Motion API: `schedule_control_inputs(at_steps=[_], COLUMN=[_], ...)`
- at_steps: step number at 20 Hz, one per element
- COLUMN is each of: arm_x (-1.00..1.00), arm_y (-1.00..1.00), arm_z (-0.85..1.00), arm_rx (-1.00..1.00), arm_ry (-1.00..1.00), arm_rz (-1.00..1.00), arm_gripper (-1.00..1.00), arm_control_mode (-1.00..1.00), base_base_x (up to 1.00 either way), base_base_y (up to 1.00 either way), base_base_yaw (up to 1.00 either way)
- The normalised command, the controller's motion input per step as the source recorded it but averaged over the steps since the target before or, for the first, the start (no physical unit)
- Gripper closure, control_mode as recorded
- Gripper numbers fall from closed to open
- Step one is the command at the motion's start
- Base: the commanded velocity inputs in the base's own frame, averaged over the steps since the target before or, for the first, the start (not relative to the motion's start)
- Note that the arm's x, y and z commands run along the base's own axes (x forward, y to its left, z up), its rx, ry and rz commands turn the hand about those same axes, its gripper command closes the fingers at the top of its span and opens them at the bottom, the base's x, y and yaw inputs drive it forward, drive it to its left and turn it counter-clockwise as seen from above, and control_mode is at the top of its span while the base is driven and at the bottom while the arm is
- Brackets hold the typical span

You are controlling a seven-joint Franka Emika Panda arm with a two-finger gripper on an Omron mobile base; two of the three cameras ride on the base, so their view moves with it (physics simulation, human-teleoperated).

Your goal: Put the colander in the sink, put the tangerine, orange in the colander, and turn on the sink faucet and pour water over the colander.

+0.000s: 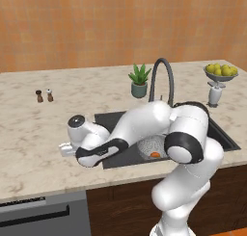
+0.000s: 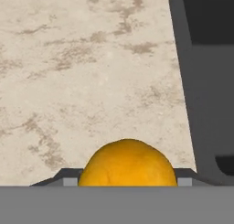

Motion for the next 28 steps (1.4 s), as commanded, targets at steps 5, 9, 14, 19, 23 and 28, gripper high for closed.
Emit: schedule_control_inputs(at_steps=[5,9,14,19,23,28], arm_x=[0.01,0.00,0.04,0.21,0.45,0.45], arm_y=[-0.59,-0.73,-0.81,-0.80,-0.60,-0.47], arm_z=[0.44,0.27,0.16,0.04,0.00,-0.09], arm_rx=[0.00,0.00,0.00,0.00,-0.06,-0.17], arm_ry=[0.02,0.06,0.16,0.15,0.03,0.00], arm_rz=[-0.46,-0.46,-0.43,-0.33,-0.39,-0.27], arm_gripper=[1.00,1.00,1.00,1.00,1.00,1.00], arm_control_mode=[-1.00,-1.00,-1.00,-1.00,-1.00,-1.00], base_base_x=[0.00,0.00,0.00,0.00,0.00,0.00], base_base_y=[0.00,0.00,0.00,0.00,0.00,0.00], base_base_yaw=[0.00,0.00,0.00,0.00,0.00,0.00])
